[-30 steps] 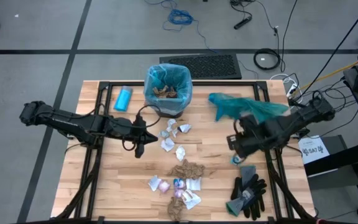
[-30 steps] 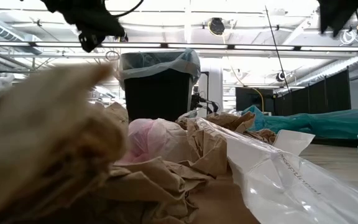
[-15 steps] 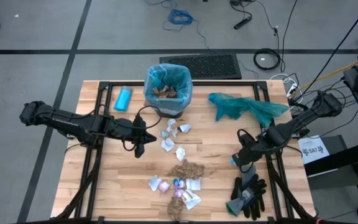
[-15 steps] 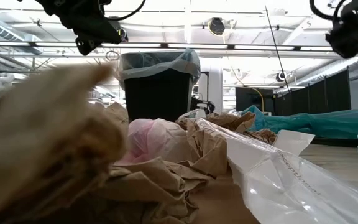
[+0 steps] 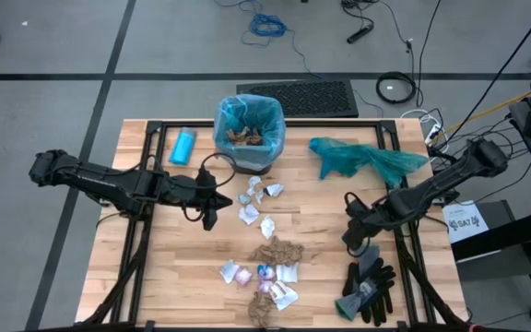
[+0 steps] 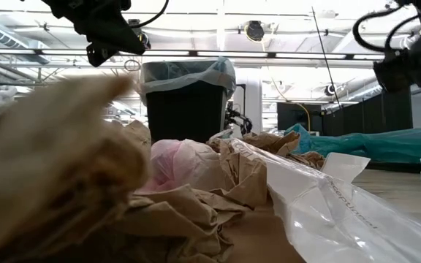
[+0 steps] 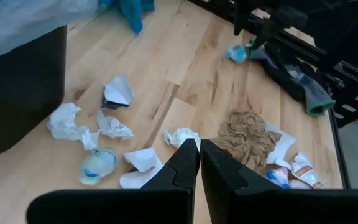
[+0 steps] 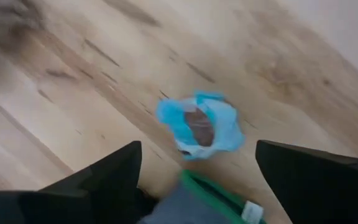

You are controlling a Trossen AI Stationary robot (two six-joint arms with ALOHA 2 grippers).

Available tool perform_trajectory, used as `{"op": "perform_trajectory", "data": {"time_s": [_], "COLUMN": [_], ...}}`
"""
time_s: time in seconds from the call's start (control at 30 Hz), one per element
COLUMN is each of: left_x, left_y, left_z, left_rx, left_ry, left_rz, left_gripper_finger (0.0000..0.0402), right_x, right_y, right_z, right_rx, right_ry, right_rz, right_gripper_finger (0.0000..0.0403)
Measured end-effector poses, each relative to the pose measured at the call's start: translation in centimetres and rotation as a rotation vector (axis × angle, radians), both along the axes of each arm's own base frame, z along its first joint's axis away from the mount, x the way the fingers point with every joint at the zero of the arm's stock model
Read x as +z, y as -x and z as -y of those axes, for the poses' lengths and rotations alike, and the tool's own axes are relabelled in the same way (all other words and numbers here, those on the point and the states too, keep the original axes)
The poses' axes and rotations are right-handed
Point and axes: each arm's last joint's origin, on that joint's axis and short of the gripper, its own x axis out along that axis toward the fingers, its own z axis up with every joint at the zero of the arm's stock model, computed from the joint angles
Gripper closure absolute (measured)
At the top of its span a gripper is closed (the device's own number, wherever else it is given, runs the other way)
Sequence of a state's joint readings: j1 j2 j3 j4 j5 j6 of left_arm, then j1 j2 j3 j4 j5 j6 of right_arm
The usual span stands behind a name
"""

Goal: Place trash/remove bag and relplace
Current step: Put the blue plastic trash into the trash bin

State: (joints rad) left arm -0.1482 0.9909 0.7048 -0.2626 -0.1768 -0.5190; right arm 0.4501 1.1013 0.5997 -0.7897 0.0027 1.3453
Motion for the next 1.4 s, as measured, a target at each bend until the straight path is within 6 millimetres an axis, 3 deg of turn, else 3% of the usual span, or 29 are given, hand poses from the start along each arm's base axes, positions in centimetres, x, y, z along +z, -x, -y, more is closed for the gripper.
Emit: {"op": "perform_trajectory", "data": {"time_s": [0.13,0.27,0.37,0.57,0.67,0.8,0.97,1.23,1.4], "left_x": [0.0,0.0,0.1,0.1,0.1,0.1,0.0,-0.3,-0.3], "left_y": [0.0,0.0,-0.1,-0.1,-0.1,-0.1,0.0,0.2,0.2], "left_z": [0.0,0.0,0.0,0.0,0.0,0.0,0.1,0.1,0.1], "left_rx": [0.0,0.001,0.001,0.001,0.001,-0.013,-0.032,-0.005,-0.008], "left_ry": [0.0,0.001,0.002,0.003,0.003,0.011,0.021,0.06,0.062], "left_rz": [0.001,0.005,0.012,0.013,0.013,0.012,0.003,-0.033,-0.035], "left_gripper_finger": [0.0379,0.0379,0.0379,0.0379,0.0379,0.0379,0.0379,0.0379,0.0379], "right_x": [-1.7,-3.1,-3.4,-3.5,-2.7,-0.1,5.1,15.4,19.8], "right_y": [0.3,0.1,-0.9,-1.8,-2.4,-4.3,-7.1,-10.8,-13.7], "right_z": [0.2,0.1,-0.2,-0.1,0.1,0.5,1.8,6.0,8.8], "right_rx": [0.025,0.059,0.078,0.052,0.031,0.022,0.055,0.101,0.12], "right_ry": [0.047,0.069,0.048,-0.029,-0.063,-0.074,0.0,0.226,0.399], "right_rz": [-0.073,-0.067,0.015,0.037,0.075,0.177,0.355,0.611,0.69], "right_gripper_finger": [0.0104,0.0146,0.0204,0.0373,0.0381,0.0381,0.039,0.0391,0.0394]}}
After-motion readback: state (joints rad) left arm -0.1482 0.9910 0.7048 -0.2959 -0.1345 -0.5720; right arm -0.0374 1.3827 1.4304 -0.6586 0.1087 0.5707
